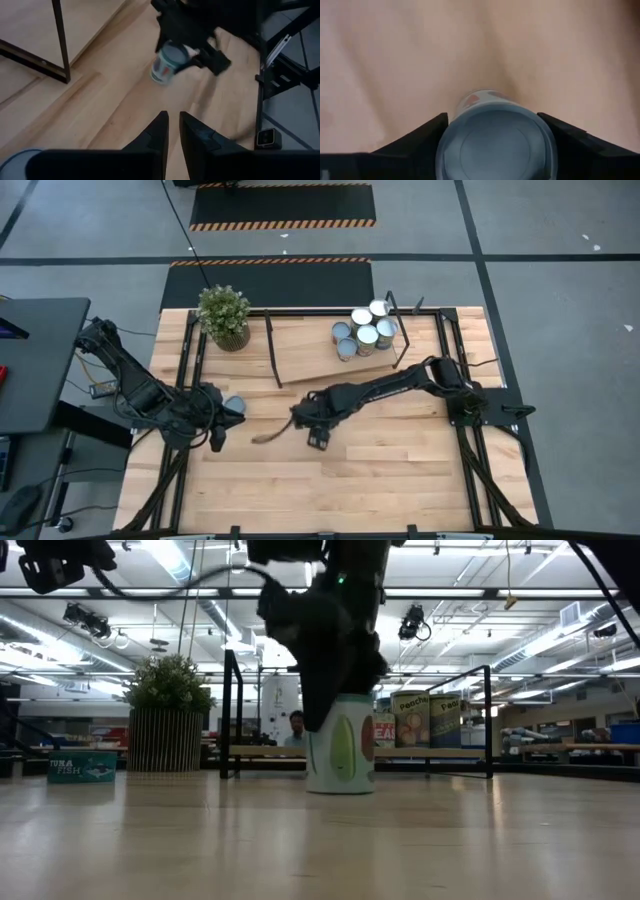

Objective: Pick and place cans onto a shelf
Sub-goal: Put the canned mixed vegetables on the shelf

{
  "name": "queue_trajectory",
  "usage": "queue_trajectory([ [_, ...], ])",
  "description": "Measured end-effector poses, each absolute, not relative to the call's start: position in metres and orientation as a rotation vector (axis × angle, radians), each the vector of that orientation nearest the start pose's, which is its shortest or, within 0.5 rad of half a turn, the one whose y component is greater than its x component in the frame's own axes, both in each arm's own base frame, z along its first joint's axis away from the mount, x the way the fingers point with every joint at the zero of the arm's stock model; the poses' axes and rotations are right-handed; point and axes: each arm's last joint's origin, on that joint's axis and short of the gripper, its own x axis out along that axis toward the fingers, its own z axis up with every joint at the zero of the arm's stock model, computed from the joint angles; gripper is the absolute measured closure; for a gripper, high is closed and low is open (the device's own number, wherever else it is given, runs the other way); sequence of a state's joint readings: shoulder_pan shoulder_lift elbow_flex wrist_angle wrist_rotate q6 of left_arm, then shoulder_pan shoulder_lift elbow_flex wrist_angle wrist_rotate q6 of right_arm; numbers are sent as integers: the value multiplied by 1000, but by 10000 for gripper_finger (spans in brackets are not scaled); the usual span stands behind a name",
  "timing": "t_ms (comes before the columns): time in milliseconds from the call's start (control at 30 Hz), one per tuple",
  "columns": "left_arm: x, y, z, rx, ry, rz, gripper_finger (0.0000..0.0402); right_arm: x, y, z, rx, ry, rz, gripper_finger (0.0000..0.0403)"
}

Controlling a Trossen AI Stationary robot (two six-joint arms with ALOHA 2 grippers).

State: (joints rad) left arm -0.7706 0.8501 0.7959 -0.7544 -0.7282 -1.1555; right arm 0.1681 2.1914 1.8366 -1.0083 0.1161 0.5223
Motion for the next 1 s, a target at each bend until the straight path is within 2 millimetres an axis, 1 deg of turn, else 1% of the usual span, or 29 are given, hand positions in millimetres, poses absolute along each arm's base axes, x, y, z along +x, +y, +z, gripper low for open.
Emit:
queue_trajectory([
  [100, 125, -94, 284, -571, 518, 290, 351, 437, 56, 195, 366, 1301, -481, 99],
  [200, 125, -94, 284, -571, 518, 290, 351, 439, 42, 195, 455, 1278, -564, 89],
  [300, 125, -94, 284, -572, 518, 290, 351, 441, 30, 195, 538, 1243, -635, 92],
  [400, 125, -95, 284, -574, 517, 290, 351, 443, 23, 196, 567, 1226, -632, 98],
  [567, 125, -95, 284, -575, 517, 290, 351, 440, 15, 200, 582, 1266, -587, 107],
  [633, 125, -95, 284, -575, 517, 290, 351, 438, 11, 206, 588, 1270, -566, 108],
  [800, 125, -95, 284, -576, 516, 290, 351, 429, 2, 234, 596, 1218, -547, 106],
  [933, 125, -95, 284, -576, 516, 289, 351, 419, -10, 259, 543, 1139, -582, 106],
  [1000, 125, -95, 284, -576, 516, 289, 351, 417, -18, 267, 511, 1111, -593, 106],
])
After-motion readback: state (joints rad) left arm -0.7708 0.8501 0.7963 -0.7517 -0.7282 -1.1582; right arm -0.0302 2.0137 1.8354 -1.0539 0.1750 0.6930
